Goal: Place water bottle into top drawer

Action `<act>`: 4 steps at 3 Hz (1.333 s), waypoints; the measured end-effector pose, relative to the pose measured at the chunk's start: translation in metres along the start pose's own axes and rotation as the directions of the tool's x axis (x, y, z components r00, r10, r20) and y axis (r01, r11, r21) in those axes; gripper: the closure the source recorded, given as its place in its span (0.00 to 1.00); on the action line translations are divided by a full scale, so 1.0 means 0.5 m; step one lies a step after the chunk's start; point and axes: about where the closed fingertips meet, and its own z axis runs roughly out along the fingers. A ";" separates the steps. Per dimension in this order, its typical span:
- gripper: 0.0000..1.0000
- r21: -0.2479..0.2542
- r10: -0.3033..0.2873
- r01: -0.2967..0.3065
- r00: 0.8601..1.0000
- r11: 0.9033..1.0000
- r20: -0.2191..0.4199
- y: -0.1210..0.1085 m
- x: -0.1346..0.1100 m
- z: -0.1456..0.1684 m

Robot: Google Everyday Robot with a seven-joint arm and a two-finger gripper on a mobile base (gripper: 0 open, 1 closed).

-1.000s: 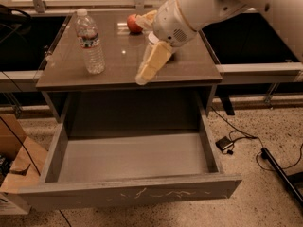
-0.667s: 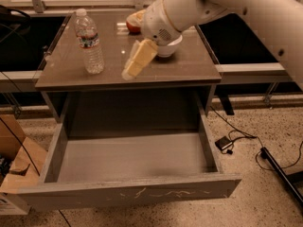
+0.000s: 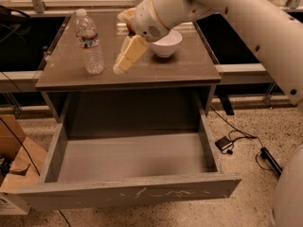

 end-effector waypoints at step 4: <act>0.00 0.026 0.059 -0.063 0.986 0.998 0.157 -0.093 -0.003 0.198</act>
Offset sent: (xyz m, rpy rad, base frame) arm 0.0504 0.0434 -0.0352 0.1305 0.0071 -0.1372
